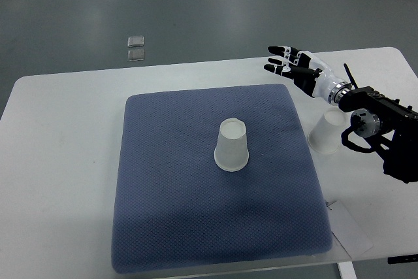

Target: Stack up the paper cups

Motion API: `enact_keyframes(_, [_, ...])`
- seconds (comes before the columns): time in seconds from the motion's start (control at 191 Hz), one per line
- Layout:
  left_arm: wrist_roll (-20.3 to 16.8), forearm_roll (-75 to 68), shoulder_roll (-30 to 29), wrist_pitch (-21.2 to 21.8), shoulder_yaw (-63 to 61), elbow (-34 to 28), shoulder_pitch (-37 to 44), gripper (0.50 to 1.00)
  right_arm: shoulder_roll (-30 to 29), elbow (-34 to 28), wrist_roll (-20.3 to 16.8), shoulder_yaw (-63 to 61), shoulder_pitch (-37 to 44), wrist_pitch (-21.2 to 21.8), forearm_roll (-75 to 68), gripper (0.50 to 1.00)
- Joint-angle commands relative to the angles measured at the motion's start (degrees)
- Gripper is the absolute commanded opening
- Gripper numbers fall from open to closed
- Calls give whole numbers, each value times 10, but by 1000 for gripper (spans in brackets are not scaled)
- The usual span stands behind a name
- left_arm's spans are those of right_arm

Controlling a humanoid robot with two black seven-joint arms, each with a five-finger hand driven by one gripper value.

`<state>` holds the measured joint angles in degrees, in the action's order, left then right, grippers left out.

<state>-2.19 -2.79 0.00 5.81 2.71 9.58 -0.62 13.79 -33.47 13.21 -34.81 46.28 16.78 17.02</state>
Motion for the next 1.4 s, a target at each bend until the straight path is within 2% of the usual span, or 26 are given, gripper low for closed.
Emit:
enact_keyframes(0.0, [0, 0, 0, 0, 0, 0, 0, 1000, -2, 5, 1, -3, 5, -3, -3, 911])
enact_keyframes(0.534, [0, 0, 0, 0, 0, 0, 0, 1000, -4, 12, 0, -35, 12, 3, -3, 911])
enact_keyframes(0.717, [0, 0, 0, 0, 0, 0, 0, 1000, -1, 11, 1, -37, 8, 33, -3, 911])
enact_keyframes(0.958, [0, 0, 0, 0, 0, 0, 0, 1000, 4, 11, 0, -37, 11, 31, 5, 907])
enact_keyframes(1.204, [1, 0, 0, 0, 0, 0, 0, 1000, 62, 0, 0, -24, 14, 38, 94, 905])
enact_keyframes(1.397, [0, 0, 0, 0, 0, 0, 0, 1000, 147, -63, 8, 20, 29, 41, 212, 903])
